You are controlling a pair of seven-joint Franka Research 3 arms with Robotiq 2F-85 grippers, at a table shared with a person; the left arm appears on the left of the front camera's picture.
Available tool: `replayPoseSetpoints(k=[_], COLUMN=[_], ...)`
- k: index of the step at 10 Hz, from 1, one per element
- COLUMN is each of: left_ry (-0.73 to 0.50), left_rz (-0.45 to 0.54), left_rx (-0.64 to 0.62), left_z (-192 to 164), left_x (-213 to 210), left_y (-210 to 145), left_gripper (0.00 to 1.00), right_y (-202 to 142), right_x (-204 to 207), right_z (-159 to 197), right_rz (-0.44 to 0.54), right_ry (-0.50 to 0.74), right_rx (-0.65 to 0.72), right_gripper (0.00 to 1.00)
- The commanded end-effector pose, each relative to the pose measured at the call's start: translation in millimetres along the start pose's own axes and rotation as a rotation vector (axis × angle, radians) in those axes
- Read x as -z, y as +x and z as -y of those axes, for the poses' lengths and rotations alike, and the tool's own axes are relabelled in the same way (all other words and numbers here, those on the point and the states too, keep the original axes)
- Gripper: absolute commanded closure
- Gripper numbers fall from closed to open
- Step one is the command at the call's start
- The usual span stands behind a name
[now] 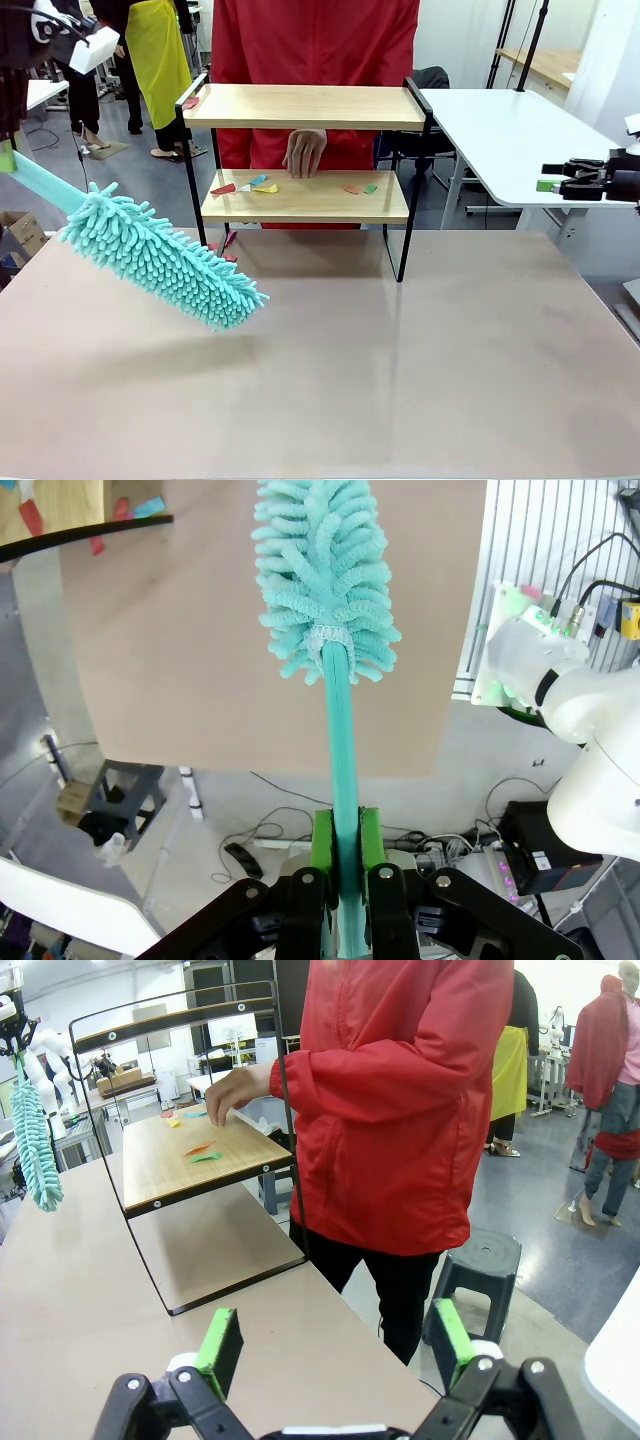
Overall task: Clean the shelf.
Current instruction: Clean the specific section of the Shelf indicated by the human with the Duster.
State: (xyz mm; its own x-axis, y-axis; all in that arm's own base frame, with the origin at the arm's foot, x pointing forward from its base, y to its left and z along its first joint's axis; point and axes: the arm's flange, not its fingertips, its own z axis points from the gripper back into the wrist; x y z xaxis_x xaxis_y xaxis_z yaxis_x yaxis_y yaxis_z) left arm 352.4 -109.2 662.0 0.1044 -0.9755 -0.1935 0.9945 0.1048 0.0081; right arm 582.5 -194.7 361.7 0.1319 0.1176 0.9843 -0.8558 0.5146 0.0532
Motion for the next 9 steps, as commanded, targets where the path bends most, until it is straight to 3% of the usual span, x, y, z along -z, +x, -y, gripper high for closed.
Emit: replayPoseSetpoints(k=[1, 9], left_ry=[-0.005, -0.005], left_rz=[0.011, 0.011], left_rx=[-0.001, -0.001], left_z=[1.2, 1.2], left_x=[-0.8, -0.8], left_y=[-0.5, -0.5], left_gripper=[0.87, 0.87], right_y=[8.0, 8.0], right_x=[0.7, 0.7], right_z=[-1.3, -1.3], right_rz=[-0.011, -0.011], right_ry=[-0.014, -0.014], right_rx=[0.014, 0.014], right_gripper=[0.00, 0.00])
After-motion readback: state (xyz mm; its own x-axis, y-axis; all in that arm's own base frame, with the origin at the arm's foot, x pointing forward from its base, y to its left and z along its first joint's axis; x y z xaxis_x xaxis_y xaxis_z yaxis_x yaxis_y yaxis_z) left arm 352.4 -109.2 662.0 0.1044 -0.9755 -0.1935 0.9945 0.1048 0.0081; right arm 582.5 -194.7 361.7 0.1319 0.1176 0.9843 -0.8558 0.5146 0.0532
